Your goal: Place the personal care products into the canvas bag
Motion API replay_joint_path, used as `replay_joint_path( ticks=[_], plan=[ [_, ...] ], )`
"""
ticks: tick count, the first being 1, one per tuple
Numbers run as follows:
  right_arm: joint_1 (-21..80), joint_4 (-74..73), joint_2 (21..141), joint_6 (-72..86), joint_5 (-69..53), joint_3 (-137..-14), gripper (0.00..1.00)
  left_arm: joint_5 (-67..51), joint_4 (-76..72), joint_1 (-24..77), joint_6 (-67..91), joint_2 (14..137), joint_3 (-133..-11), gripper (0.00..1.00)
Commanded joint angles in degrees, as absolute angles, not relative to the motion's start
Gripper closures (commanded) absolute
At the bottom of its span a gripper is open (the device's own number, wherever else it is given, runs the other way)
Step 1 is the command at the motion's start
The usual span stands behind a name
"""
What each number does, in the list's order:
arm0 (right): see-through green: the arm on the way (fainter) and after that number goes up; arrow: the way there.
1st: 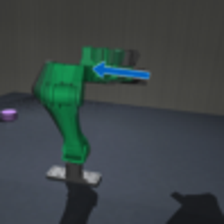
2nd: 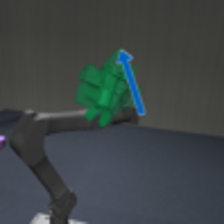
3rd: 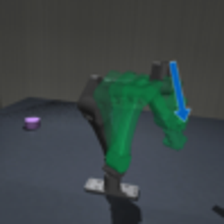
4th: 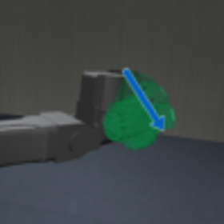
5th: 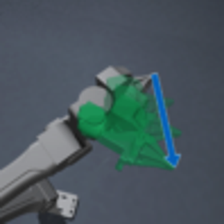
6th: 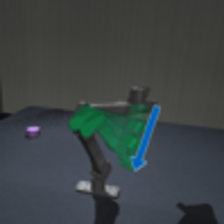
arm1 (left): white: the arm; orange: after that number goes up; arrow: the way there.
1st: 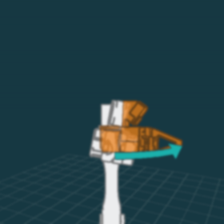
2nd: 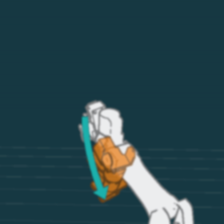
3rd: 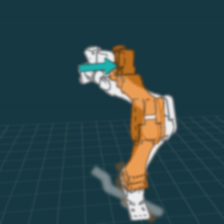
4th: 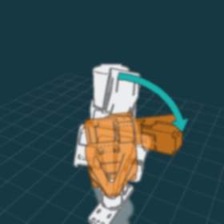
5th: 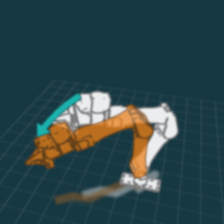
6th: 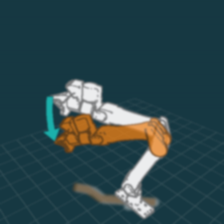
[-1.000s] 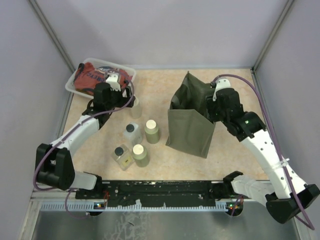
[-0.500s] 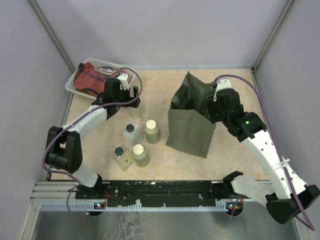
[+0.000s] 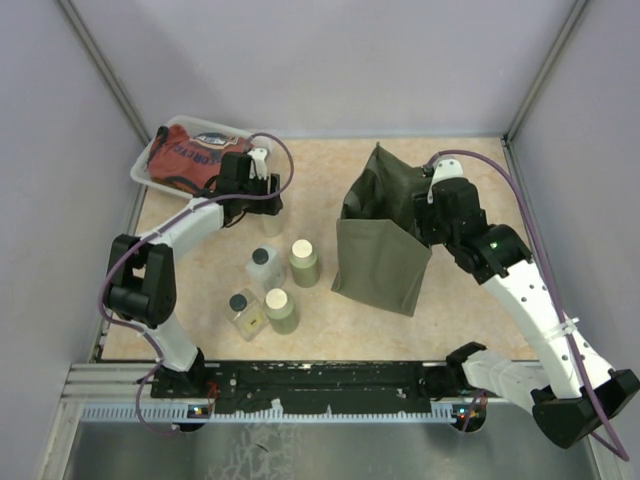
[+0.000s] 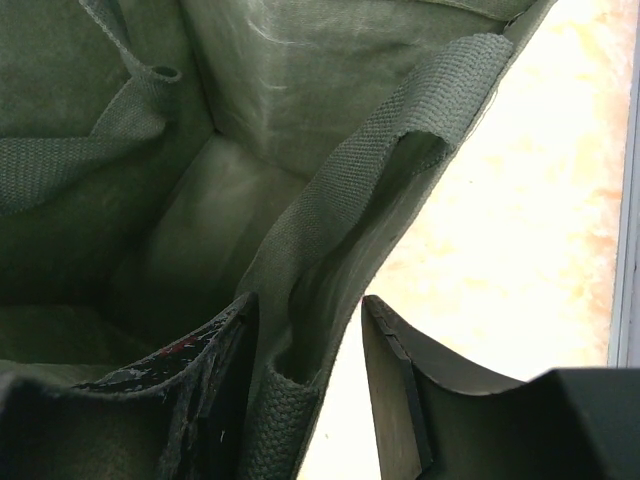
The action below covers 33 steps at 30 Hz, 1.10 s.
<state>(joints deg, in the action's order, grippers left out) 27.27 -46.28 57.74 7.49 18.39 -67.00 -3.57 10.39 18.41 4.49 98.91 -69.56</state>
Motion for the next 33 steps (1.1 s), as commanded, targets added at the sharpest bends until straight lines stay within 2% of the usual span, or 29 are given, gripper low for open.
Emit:
replay_joint_path(
  ticks=[1, 2, 3, 10, 22, 33],
  plan=[
    [27.6, -45.7, 57.0, 6.1, 19.7, -66.3, 0.54, -5.1, 13.6, 18.5, 4.6, 100.1, -70.4, 0.84],
    [27.6, -45.7, 56.9, 6.0, 19.9, -66.2, 0.54, -5.5, 13.5, 18.5, 4.7, 99.8, -70.5, 0.94],
    [27.6, -45.6, 57.0, 5.9, 20.2, -66.0, 0.54, -5.9, 13.6, 18.5, 4.9, 99.4, -70.7, 1.00],
    [27.6, -44.6, 57.5, 5.6, 21.3, -65.0, 0.54, -13.7, 11.0, 18.5, 8.0, 89.7, -72.3, 1.00],
    [27.6, -42.3, 58.8, 6.2, 21.3, -62.5, 0.55, -32.4, -12.4, 18.7, 19.2, 71.0, -73.5, 1.00],
    [27.6, -39.9, 57.7, 7.2, 16.9, -62.9, 0.62, -46.5, -40.6, 22.9, 38.5, 71.0, -70.9, 1.00]
  ],
)
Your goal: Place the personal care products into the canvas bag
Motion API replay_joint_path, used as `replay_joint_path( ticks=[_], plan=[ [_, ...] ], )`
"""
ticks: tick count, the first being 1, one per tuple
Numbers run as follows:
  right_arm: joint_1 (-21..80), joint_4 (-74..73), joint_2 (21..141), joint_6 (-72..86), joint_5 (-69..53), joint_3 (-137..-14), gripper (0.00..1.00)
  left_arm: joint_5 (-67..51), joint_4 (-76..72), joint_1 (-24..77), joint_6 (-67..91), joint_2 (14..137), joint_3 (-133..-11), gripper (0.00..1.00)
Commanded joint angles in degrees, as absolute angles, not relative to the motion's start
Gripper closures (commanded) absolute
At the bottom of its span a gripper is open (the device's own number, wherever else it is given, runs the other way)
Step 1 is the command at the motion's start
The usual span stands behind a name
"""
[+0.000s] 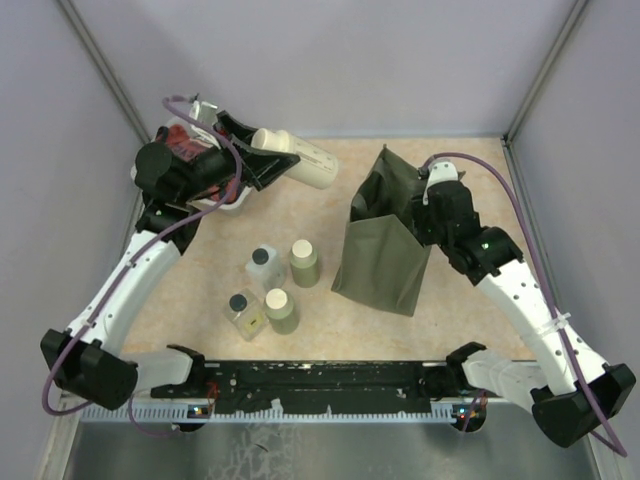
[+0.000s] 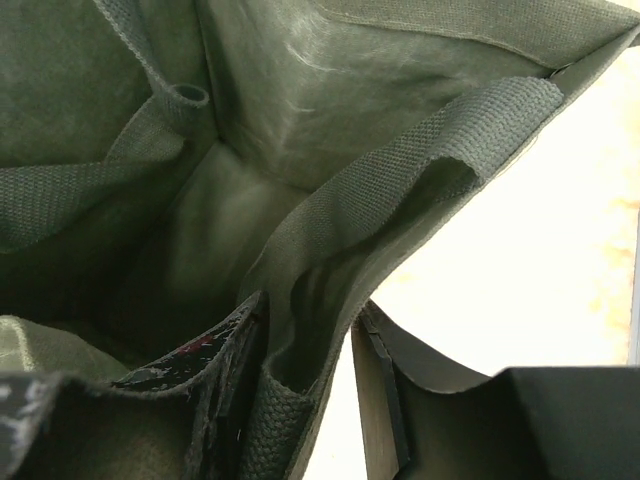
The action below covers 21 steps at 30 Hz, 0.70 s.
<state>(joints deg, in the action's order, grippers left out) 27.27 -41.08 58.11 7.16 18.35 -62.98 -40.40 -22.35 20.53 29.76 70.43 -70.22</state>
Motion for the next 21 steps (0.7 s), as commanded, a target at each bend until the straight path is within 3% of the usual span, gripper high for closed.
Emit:
replay_joint_path(
  ticks=[1, 12, 21],
  plan=[
    [27.6, -39.9, 57.7, 7.3, 16.6, -63.0, 0.62, -47.0, -42.2, 24.5, 39.3, 71.9, -71.3, 1.00],
    [27.6, -40.6, 57.7, 8.3, 14.3, -64.5, 0.66, -42.2, -43.8, 36.1, 32.9, 86.5, -79.0, 1.00],
    [27.6, -41.3, 56.0, 7.1, 12.0, -63.7, 0.73, -35.2, -41.3, 39.9, 21.4, 92.5, -83.2, 1.00]
  ],
)
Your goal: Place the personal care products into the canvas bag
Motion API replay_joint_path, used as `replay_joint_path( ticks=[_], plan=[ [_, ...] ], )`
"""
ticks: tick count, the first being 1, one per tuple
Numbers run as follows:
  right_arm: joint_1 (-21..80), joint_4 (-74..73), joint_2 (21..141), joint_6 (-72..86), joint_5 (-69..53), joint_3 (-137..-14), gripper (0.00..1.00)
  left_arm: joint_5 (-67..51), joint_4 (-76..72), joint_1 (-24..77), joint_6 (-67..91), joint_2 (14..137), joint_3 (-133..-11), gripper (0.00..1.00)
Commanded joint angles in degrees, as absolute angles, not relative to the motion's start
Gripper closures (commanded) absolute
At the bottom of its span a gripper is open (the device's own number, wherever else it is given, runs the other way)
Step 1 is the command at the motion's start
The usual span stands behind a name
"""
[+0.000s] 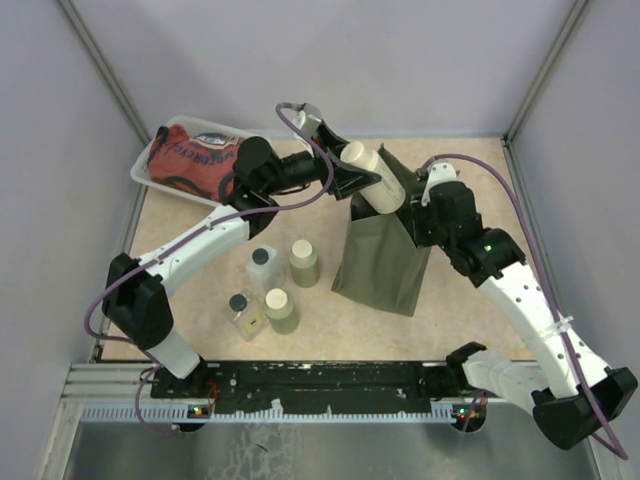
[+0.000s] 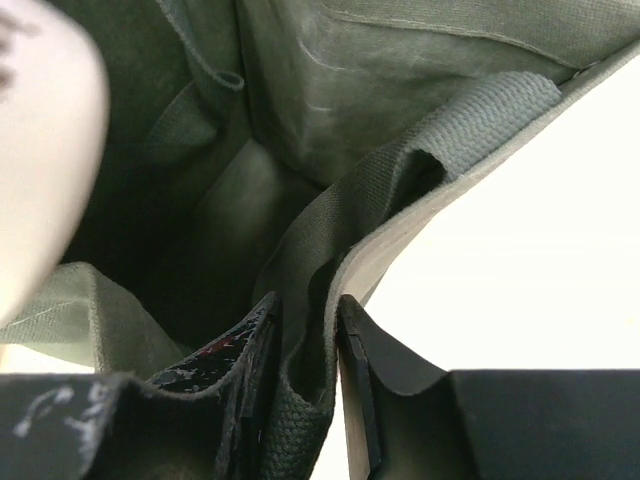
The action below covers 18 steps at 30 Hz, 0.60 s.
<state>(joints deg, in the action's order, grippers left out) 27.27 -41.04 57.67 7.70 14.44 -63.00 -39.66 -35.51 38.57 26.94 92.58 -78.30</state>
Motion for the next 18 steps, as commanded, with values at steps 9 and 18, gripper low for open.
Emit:
replay_joint_path(
  ticks=[9, 18],
  plan=[
    [27.6, -42.6, 54.2, 6.7, 12.6, -64.8, 0.84, -31.7, -37.1, 42.7, 15.0, 97.9, -89.1, 1.00],
    [27.6, -42.9, 53.8, 8.5, 15.6, -65.5, 0.89, -22.3, -30.2, 47.5, 3.8, 104.5, -90.3, 1.00]
  ],
)
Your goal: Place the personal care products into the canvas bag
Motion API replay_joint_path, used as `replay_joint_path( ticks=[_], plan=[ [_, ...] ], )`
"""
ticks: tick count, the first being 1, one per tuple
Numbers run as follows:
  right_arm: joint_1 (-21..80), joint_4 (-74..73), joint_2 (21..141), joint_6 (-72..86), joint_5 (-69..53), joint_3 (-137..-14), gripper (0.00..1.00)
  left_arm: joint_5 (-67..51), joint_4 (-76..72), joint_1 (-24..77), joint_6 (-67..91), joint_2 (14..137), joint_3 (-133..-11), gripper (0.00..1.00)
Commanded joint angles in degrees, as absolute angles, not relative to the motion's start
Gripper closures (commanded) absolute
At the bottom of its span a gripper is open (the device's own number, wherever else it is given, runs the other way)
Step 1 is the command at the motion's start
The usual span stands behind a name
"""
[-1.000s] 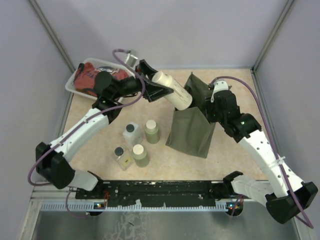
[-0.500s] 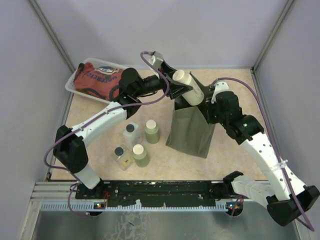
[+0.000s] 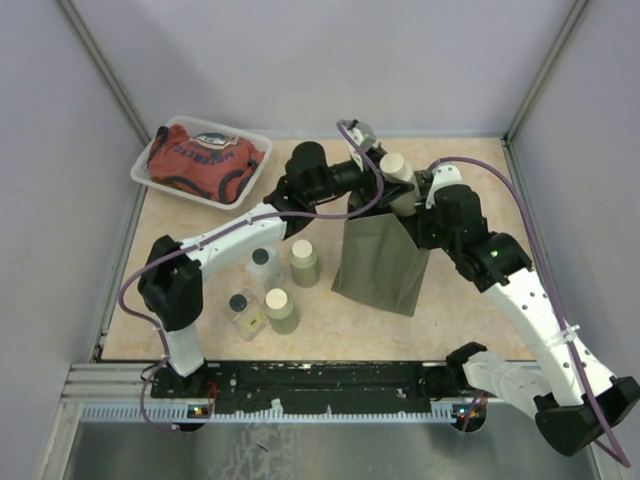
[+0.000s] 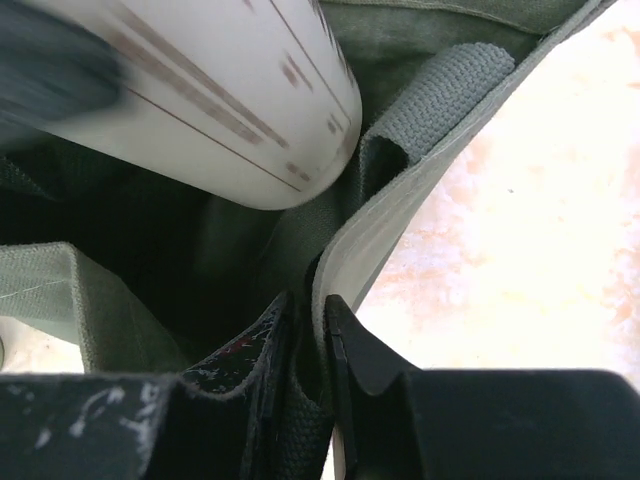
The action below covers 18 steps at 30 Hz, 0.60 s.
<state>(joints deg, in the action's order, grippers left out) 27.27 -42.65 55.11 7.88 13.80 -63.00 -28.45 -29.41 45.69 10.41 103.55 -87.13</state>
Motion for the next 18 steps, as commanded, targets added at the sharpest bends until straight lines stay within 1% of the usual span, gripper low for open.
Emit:
replay_joint_path(
  ticks=[1, 7, 14, 18],
  plan=[
    [27.6, -43.0, 53.7, 8.7, 16.1, -65.7, 0.89, -21.5, -29.2, 47.9, 2.9, 105.1, -90.6, 1.00],
    [27.6, -44.3, 53.5, 10.3, 19.5, -66.5, 0.89, -17.1, -22.7, 50.2, -1.4, 108.8, -92.1, 1.00],
    [27.6, -44.9, 53.1, 12.3, 23.6, -66.3, 0.93, -14.6, -25.0, 51.1, -0.5, 111.7, -87.7, 1.00],
    [27.6, -45.0, 53.3, 12.7, 25.4, -65.5, 0.93, -13.3, -24.2, 52.5, -1.3, 114.9, -87.3, 1.00]
  ],
)
